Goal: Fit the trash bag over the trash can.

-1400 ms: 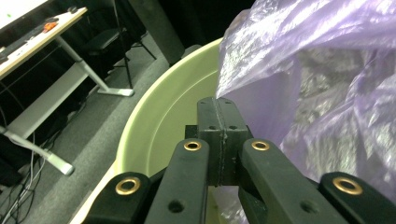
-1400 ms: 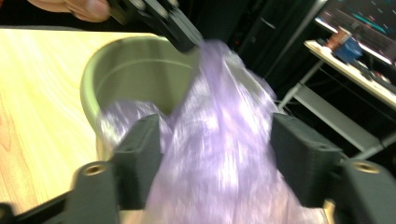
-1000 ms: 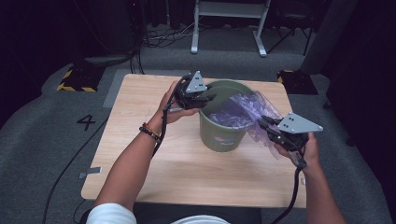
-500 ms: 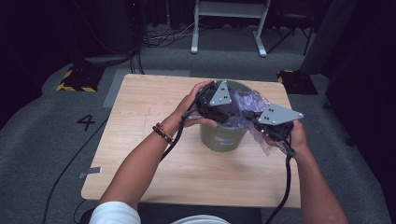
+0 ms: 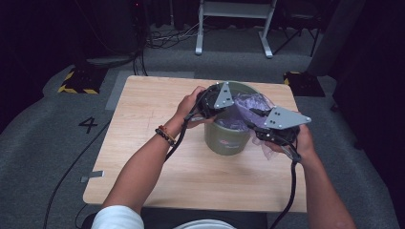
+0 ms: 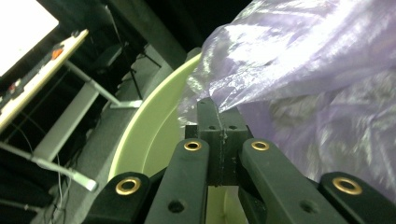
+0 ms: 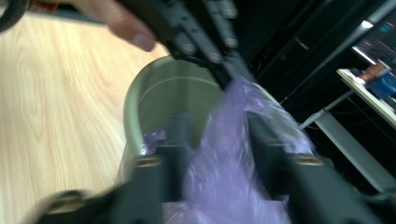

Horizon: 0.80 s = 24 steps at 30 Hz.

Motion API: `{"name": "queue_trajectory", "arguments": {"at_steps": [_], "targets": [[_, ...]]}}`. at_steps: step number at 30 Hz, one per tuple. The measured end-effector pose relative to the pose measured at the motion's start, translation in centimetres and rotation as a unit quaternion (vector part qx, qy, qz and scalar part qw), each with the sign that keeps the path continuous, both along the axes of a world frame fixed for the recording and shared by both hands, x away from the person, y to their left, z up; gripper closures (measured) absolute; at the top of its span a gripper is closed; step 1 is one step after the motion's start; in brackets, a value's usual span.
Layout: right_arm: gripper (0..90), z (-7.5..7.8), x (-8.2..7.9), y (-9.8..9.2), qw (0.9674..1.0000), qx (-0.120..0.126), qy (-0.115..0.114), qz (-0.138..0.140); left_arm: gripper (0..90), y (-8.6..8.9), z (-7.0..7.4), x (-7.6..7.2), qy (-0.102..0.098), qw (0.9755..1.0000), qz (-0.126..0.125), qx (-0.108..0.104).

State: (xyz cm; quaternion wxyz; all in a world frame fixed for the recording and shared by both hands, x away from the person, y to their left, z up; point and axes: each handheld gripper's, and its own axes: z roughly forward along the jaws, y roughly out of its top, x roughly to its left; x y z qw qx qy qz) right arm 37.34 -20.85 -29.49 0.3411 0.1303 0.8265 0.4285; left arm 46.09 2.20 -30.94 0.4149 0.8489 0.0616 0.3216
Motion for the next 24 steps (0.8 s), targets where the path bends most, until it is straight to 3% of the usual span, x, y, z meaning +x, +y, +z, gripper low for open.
{"name": "queue_trajectory", "arguments": {"at_steps": [4, 7, 9, 17, 19, 24], "targets": [[38.8, -0.3, -0.6, -1.5, 0.9995, 0.011, 0.001, -0.029, 90.0, 1.9, -0.3, 0.6, 0.013, 0.9996, 0.025, -0.009], [33.9, -0.7, -1.1, -2.5, 0.9990, 0.025, 0.002, -0.036, 90.0, 3.1, -0.7, 1.1, 0.022, 0.9988, 0.041, -0.017], [31.7, -1.1, -1.4, -3.1, 0.9985, 0.029, 0.000, -0.046, 90.0, 3.9, -1.0, 1.3, 0.032, 0.9981, 0.045, -0.028], [32.0, -2.2, -1.5, -4.5, 0.9976, 0.055, 0.022, -0.035, 90.0, 6.3, -1.9, 1.7, 0.053, 0.9949, 0.058, -0.063], [39.4, -2.3, -1.2, -4.5, 0.9972, 0.058, 0.027, -0.038, 85.6, 6.8, -2.0, 1.6, 0.053, 0.9943, 0.058, -0.071], [67.9, -3.0, -0.3, -4.0, 0.9979, 0.036, 0.030, -0.044, 54.8, 8.6, -2.1, 1.0, 0.060, 0.9891, 0.074, -0.112]]}}
